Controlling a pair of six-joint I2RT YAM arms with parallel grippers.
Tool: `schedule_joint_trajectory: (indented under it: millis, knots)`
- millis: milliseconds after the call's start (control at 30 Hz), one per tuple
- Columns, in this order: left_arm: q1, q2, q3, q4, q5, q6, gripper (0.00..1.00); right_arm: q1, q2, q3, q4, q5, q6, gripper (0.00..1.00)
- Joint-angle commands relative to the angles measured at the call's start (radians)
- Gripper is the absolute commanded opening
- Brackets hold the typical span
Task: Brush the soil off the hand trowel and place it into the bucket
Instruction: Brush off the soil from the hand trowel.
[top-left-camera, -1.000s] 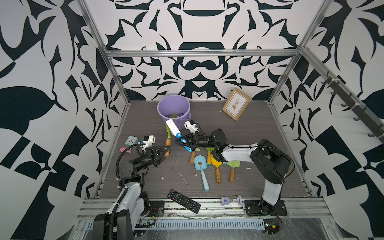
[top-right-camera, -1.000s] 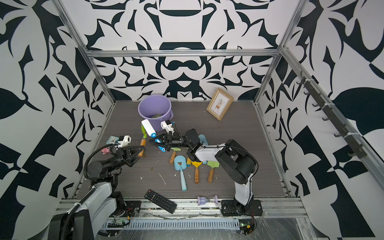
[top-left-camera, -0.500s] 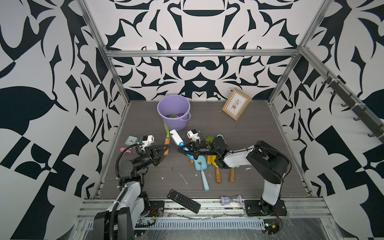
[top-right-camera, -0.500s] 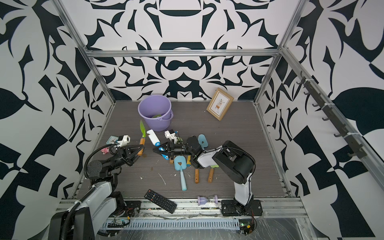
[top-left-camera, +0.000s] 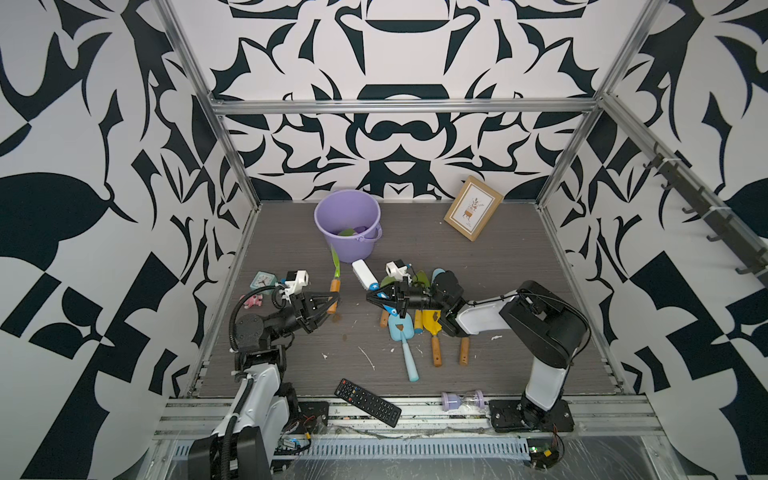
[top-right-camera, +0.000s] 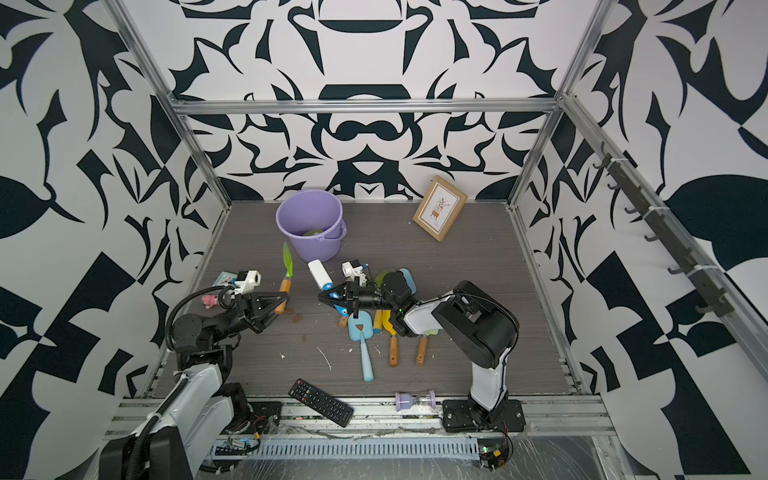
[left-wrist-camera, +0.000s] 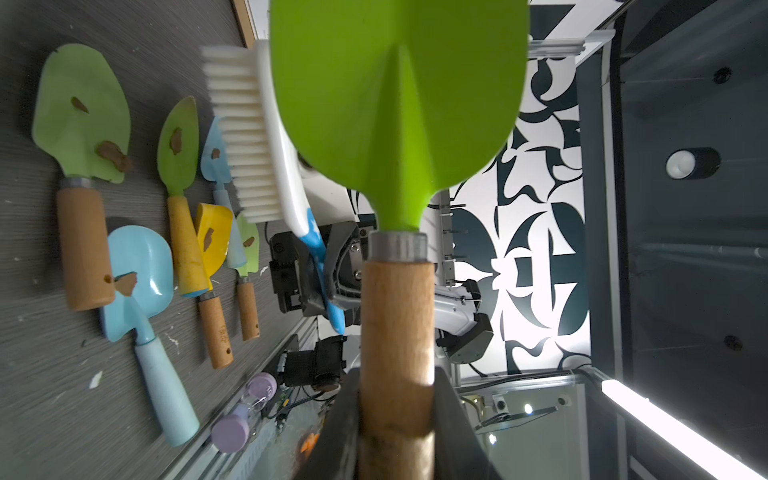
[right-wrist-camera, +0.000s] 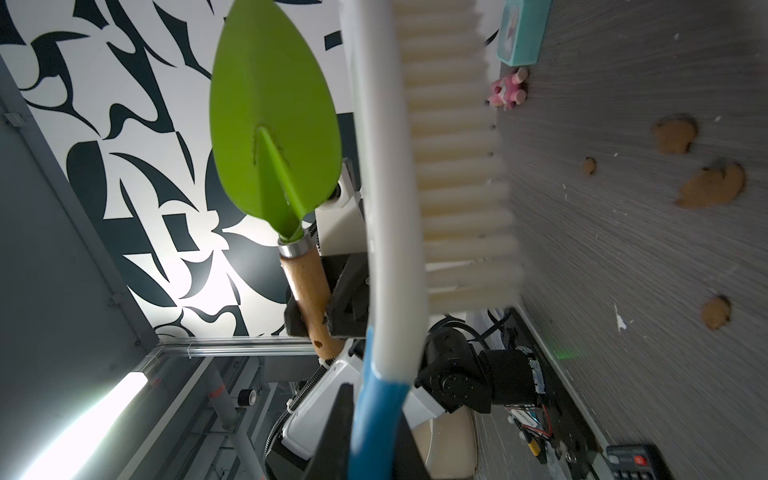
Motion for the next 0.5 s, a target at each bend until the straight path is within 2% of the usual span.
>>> schedule_joint_trajectory:
  millis: [0, 33, 67, 100, 167, 200, 233, 333, 467]
  knots:
    - [-0.001, -0.099, 0.086, -0.529, -0.002, 0.352, 0.00, -0.024, -0.032, 0.030, -0.038, -0.057, -0.059, 0.00]
    - [-0.001, -0.153, 0.156, -0.885, -0.060, 0.567, 0.00, -0.027, -0.037, 0.037, -0.074, -0.065, -0.083, 0.00]
    - [-0.001, -0.205, 0.286, -1.339, -0.209, 0.863, 0.00, -0.029, -0.045, 0.051, -0.122, -0.075, -0.106, 0.00]
    - [-0.003, -0.218, 0.403, -1.628, -0.358, 1.064, 0.00, -0.032, -0.049, 0.072, -0.173, -0.089, -0.135, 0.00]
    - [-0.001, -0.196, 0.546, -1.868, -0.473, 1.243, 0.00, -0.041, -0.067, 0.103, -0.264, -0.104, -0.186, 0.00]
    - [-0.001, -0.180, 0.611, -1.973, -0.548, 1.300, 0.00, -0.046, -0.077, 0.122, -0.325, -0.113, -0.222, 0.00]
    - [-0.001, -0.170, 0.632, -2.003, -0.556, 1.302, 0.00, -0.050, -0.090, 0.139, -0.396, -0.118, -0.264, 0.00]
    - [-0.003, -0.149, 0.648, -2.029, -0.594, 1.292, 0.00, -0.051, -0.150, 0.212, -0.753, -0.091, -0.497, 0.00]
    - [-0.003, -0.146, 0.669, -2.031, -0.623, 1.301, 0.00, -0.050, -0.277, 0.296, -1.197, 0.028, -0.818, 0.00]
